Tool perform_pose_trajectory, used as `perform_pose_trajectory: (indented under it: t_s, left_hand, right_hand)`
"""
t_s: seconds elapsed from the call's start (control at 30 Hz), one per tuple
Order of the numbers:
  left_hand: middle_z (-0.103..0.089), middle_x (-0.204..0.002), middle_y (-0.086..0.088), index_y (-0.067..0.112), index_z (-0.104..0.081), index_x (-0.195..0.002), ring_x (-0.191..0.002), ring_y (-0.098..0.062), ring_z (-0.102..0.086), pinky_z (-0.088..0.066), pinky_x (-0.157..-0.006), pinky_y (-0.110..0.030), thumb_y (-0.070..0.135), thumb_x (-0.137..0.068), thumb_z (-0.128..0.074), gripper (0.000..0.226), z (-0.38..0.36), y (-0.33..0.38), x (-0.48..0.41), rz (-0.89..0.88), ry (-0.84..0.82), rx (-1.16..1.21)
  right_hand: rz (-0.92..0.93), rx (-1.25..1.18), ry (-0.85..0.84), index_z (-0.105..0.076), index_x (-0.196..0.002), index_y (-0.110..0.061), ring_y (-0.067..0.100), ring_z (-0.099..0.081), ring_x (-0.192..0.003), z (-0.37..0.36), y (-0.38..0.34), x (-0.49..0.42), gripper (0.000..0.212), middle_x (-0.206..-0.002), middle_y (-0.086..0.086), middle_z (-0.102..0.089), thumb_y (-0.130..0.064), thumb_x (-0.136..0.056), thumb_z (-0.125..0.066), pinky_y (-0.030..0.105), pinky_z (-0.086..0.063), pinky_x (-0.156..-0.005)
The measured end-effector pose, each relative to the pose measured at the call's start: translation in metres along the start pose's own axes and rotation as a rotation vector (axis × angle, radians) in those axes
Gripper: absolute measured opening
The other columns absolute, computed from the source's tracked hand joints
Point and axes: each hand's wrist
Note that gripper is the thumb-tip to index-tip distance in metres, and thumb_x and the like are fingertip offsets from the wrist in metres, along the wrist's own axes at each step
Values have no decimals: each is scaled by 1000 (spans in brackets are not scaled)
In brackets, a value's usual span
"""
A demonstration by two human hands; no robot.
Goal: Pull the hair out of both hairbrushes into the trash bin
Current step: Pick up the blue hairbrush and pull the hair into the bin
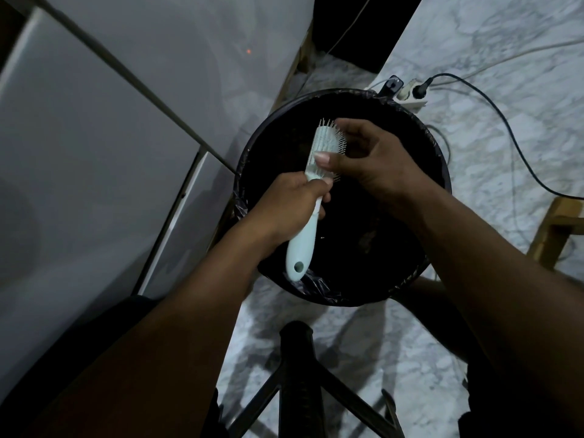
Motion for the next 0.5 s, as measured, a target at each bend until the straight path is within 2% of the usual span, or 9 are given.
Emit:
perform_pose_trajectory:
  t_s: [0.13, 0.2, 0.3, 0.37, 0.5]
  left_hand:
    - [-51, -49, 0, 8, -60, -76, -46, -13, -47, -39, -50, -27, 26, -100, -58, 30, -2, 0, 0, 16, -90, 61]
    - [-49, -51, -2, 6, -59, -77, -46, -14, -45, -40, -44, -25, 24, -100, -57, 29, -3, 1, 2, 28, -142, 89]
    - [-47, -53, -3, 5, -58, -77, -45, -13, -45, -40, -40, -23, 22, -101, -57, 29, -4, 2, 4, 44, -186, 107]
    - [-47, -53, -3, 5, -58, -76, -45, -12, -45, -40, -39, -22, 21, -101, -57, 29, -4, 3, 4, 44, -195, 113]
    - [-50, -53, -1, 6, -60, -78, -46, -11, -46, -41, -43, -23, 23, -100, -59, 28, -3, 0, 3, 58, -186, 81]
  right_hand:
    - [77, -50, 204, -70, -105, -1, 8, -72, -82, 5, 3, 0, 39, -95, 5, -75, -12, -71, -88, 23, -59, -76]
    - [81, -42, 295, -72, -94, 1, 5, -70, -72, 9, 4, -1, 30, -84, 3, -75, -15, -73, -87, 20, -57, -70]
    - [65, -60, 375, -72, -81, 3, 6, -68, -65, 9, 7, -1, 25, -76, 6, -74, -18, -78, -84, 20, -55, -67]
    - [36, -88, 395, -68, -71, -5, 5, -65, -60, 8, 8, -2, 23, -70, 4, -70, -21, -82, -81, 19, -54, -65]
    - [-168, -275, 464, -59, -71, -15, 5, -56, -41, 11, 10, -7, 27, -63, 1, -64, -29, -91, -71, 24, -45, -50]
Point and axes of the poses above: each hand's wrist, its own x-axis away from the middle knuckle, its own z-axis out of the back of the hand, y = z × x
